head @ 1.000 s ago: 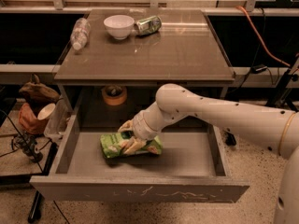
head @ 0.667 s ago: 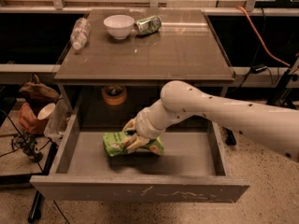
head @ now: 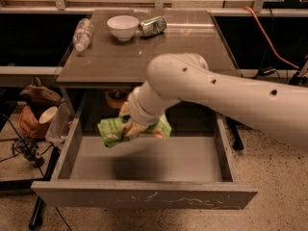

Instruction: Pick green rice chip bag from top drawer and place on counter

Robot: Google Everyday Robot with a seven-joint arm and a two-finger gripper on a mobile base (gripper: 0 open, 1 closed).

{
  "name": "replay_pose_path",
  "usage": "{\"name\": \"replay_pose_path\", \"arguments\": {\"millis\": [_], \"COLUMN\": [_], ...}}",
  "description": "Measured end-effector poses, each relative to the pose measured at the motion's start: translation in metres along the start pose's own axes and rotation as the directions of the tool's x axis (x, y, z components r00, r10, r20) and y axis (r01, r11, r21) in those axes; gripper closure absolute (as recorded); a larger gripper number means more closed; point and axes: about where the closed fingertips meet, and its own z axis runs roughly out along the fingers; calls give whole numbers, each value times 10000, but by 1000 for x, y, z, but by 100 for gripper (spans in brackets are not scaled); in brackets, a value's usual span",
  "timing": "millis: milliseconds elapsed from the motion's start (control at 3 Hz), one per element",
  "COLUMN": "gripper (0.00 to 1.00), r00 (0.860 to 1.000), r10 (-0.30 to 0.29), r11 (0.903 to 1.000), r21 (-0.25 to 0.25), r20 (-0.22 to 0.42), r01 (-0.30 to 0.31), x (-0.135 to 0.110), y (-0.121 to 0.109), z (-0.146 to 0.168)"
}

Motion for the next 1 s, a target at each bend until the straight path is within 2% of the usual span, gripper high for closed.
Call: {"name": "replay_pose_path", "arguments": {"millis": [333,667,1000], "gripper": [100,100,100], "r00": [9798,9699,9707], "r10": [-1611,-2037,-2007], "r11": [9841,9754,9760], "r21": [565,578,579], "r20": [-1188,-1333,-1323], "r01": [1686,2128,2097], "x": [-39,-48,-48], "y": [-56,-64,-63], "z": [-31,-28,-28]}}
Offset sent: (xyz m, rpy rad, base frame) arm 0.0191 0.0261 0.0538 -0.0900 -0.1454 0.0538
